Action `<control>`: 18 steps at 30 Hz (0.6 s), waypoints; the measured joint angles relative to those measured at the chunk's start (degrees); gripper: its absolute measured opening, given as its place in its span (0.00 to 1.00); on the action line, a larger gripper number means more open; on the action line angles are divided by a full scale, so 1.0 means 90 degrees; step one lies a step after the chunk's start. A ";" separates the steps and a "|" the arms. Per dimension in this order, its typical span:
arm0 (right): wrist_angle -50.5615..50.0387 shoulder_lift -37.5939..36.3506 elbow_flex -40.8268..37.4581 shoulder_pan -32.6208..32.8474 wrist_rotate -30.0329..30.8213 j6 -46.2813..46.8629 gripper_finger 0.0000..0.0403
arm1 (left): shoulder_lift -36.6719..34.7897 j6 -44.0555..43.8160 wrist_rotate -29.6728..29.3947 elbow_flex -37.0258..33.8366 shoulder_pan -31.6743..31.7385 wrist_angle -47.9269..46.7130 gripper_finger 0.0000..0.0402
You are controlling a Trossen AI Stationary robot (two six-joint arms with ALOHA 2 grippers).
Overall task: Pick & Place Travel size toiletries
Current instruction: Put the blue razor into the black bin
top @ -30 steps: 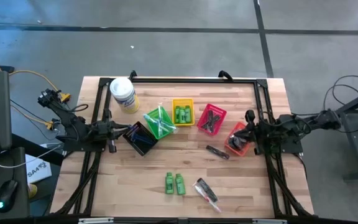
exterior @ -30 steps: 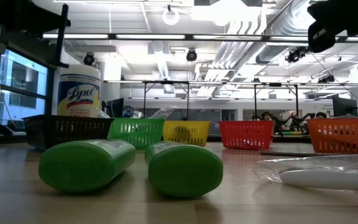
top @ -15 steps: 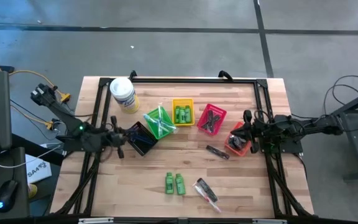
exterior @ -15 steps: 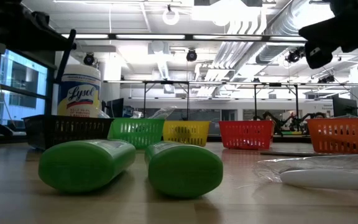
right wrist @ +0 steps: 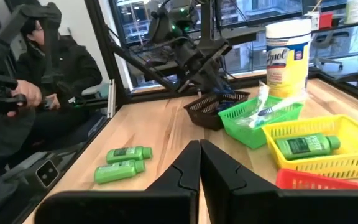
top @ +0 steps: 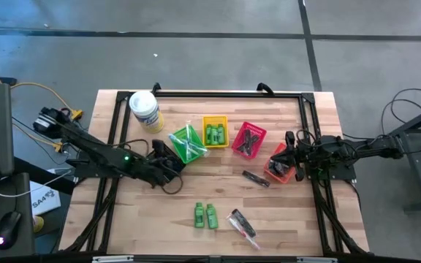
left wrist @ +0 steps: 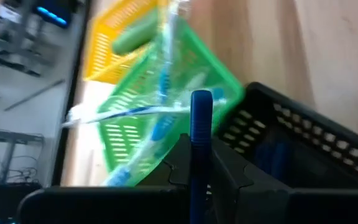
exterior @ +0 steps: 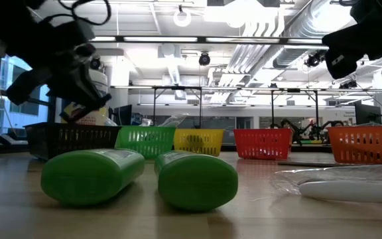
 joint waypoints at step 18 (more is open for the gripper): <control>-0.0139 0.0000 0.0000 0.0001 -0.0014 -0.0001 0.01 | 0.1061 -0.1102 0.1459 0.1393 0.0332 -0.2465 0.05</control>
